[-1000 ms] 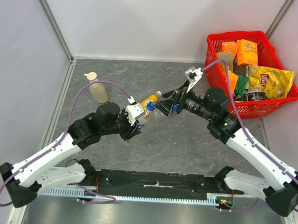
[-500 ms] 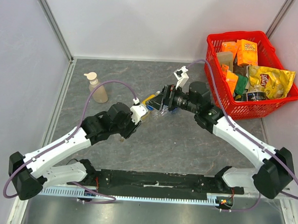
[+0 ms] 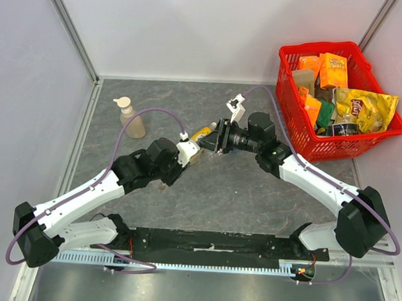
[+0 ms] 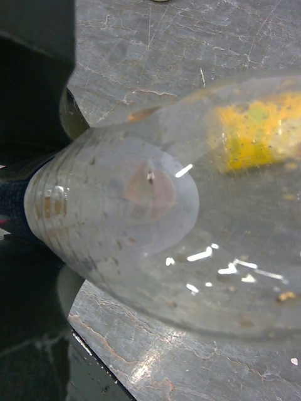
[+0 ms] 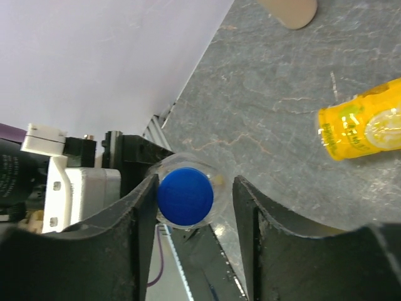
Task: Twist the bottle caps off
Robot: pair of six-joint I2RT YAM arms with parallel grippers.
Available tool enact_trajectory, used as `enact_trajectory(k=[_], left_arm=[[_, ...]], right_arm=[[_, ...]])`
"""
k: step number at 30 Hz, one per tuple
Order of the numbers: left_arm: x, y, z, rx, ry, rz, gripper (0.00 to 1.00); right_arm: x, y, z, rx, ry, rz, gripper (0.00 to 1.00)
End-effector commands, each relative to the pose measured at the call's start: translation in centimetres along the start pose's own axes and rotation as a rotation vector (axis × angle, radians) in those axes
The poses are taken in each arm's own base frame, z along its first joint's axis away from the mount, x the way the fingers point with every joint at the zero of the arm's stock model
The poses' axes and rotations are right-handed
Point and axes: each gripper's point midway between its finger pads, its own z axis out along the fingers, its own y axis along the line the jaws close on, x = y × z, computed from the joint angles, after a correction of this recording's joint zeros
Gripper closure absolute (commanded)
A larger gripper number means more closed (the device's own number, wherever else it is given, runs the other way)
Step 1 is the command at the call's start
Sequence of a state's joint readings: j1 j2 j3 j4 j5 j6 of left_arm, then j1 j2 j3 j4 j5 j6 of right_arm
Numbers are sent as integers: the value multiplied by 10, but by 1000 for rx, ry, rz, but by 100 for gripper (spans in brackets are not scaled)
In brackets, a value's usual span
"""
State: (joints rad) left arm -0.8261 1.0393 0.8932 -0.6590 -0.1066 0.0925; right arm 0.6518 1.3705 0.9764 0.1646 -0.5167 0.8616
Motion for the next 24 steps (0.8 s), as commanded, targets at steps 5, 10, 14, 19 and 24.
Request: enact_trajectory(k=[5,10,14,19,24], left_arm=[[-8,5,-1,-22,-19,-9,80],[-7,4,0,-17,-13,-8,80],[-7,3,-1,-16,-13,-8,80],[-6,2,1,-9,-8,-9,79],[-6,2,2,-7,-5,-7,79]], right_arm=[[-2,15,0,-94,-17,23,42],[-5,24,-2,-120,-19,18,28],[-11,25,-6,-112,-35,11,28],[-15,24,-10,-91,-59,-2,38],[-18,26,-12,-87,-68,-12,44]])
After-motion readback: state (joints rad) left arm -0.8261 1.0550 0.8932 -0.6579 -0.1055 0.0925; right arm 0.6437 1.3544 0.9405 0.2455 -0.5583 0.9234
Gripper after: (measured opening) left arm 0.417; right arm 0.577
